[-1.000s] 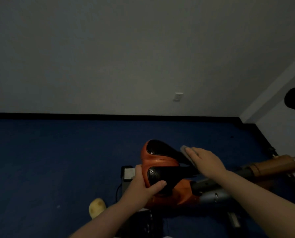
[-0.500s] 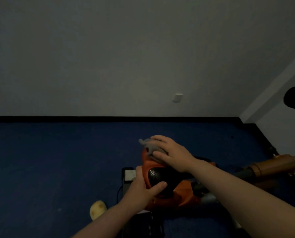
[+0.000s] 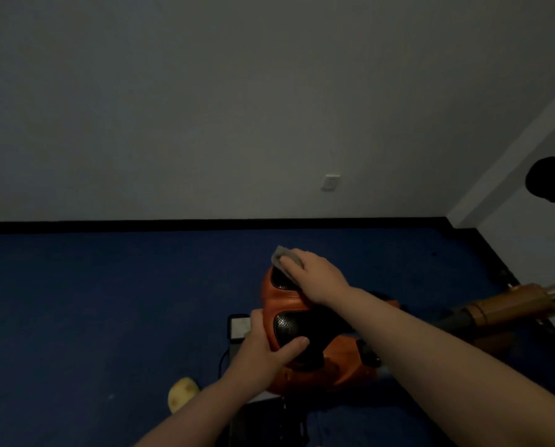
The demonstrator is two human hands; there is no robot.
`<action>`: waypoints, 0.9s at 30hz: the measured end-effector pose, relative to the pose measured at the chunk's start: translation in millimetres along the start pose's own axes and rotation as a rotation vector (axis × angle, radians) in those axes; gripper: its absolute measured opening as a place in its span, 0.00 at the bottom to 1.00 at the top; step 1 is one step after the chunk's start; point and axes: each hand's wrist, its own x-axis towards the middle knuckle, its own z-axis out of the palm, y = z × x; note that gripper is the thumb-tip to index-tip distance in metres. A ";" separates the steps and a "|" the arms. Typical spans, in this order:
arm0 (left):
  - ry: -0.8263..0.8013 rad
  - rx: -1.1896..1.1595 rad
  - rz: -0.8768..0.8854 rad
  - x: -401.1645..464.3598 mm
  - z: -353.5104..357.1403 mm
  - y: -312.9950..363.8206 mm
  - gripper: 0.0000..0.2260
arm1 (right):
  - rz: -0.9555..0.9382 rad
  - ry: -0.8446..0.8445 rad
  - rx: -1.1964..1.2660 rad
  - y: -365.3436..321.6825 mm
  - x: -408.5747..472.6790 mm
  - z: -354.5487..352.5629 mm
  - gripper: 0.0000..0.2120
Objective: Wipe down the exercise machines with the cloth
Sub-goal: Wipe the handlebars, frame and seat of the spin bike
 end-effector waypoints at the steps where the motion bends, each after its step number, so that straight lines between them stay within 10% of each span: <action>1: -0.001 -0.006 -0.003 -0.3 -0.2 -0.4 0.29 | 0.025 0.056 -0.048 -7.7 -2.4 5.5 0.19; 6: -0.022 0.006 -0.009 -0.9 -2.1 0.3 0.30 | -0.256 -0.089 -0.056 8.0 -25.5 -11.5 0.22; 11: 0.005 -0.011 0.009 -1.9 0.8 1.7 0.26 | 0.175 0.006 -0.069 1.9 -3.7 -8.5 0.22; 18: 0.003 0.017 0.017 -0.1 0.0 -0.8 0.25 | -0.369 -0.013 -0.177 8.5 -27.9 -2.1 0.23; 24: 0.001 -0.012 0.016 -1.5 1.1 2.9 0.25 | 0.152 0.033 -0.073 -1.8 -9.7 -5.2 0.22; 27: -0.010 -0.004 0.013 -0.8 0.0 1.7 0.26 | -0.062 0.120 -0.187 -16.5 -15.1 11.6 0.22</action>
